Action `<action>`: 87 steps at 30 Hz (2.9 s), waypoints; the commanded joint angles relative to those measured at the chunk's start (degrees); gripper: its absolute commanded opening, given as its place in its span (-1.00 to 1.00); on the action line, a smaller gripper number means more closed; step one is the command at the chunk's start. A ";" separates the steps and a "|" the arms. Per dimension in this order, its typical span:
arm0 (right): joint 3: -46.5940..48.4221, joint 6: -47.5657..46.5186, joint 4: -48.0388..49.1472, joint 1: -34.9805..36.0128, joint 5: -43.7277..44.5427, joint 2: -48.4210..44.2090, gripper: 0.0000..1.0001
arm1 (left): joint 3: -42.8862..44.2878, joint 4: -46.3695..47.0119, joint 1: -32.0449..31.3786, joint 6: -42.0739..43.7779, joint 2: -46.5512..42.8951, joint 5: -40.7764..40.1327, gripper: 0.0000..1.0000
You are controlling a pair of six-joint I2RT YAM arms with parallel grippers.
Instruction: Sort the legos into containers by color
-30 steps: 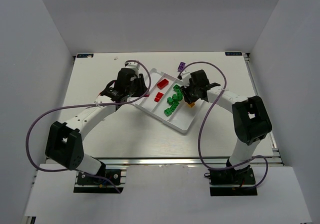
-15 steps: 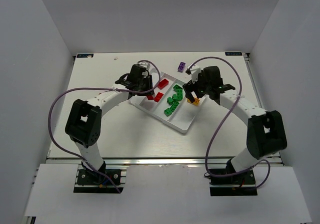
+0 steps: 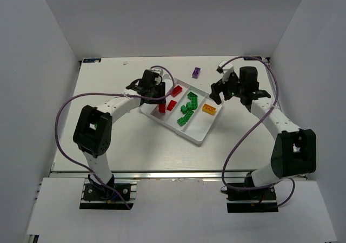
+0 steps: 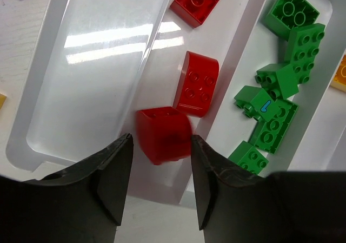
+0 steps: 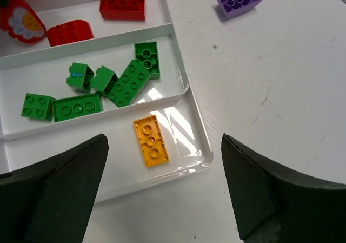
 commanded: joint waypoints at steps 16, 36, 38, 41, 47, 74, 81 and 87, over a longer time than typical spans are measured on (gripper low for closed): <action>1.44 1.70 1.80 -0.91 -8.11 -1.46 0.79 | -4.59 1.41 0.08 -3.07 -10.13 -6.15 0.30; 6.01 -5.69 -9.01 1.28 -33.63 4.15 0.79 | -22.89 -8.26 8.61 -4.67 -35.64 -16.54 0.95; 5.66 -5.69 -8.66 2.24 -31.78 3.89 0.79 | -23.16 -8.61 10.45 -3.96 -36.43 -14.96 0.96; 4.25 -6.65 -8.57 3.65 -29.85 2.92 0.79 | -23.16 -8.79 13.52 -2.82 -36.35 -12.50 0.96; 4.42 -8.06 -9.53 4.97 -27.56 4.05 0.75 | -21.50 -8.61 18.89 0.60 -33.63 -8.81 0.96; 11.55 -9.73 -13.32 5.24 -27.91 9.25 0.73 | -7.87 -9.67 26.98 13.79 -8.67 -9.07 0.54; 11.10 -9.29 -12.88 5.24 -26.85 9.33 0.74 | -5.67 -9.32 27.42 15.64 -4.45 -6.78 0.53; 13.21 -9.29 -13.32 5.24 -26.59 11.35 0.74 | -6.46 -9.05 29.88 16.34 -2.33 -4.59 0.43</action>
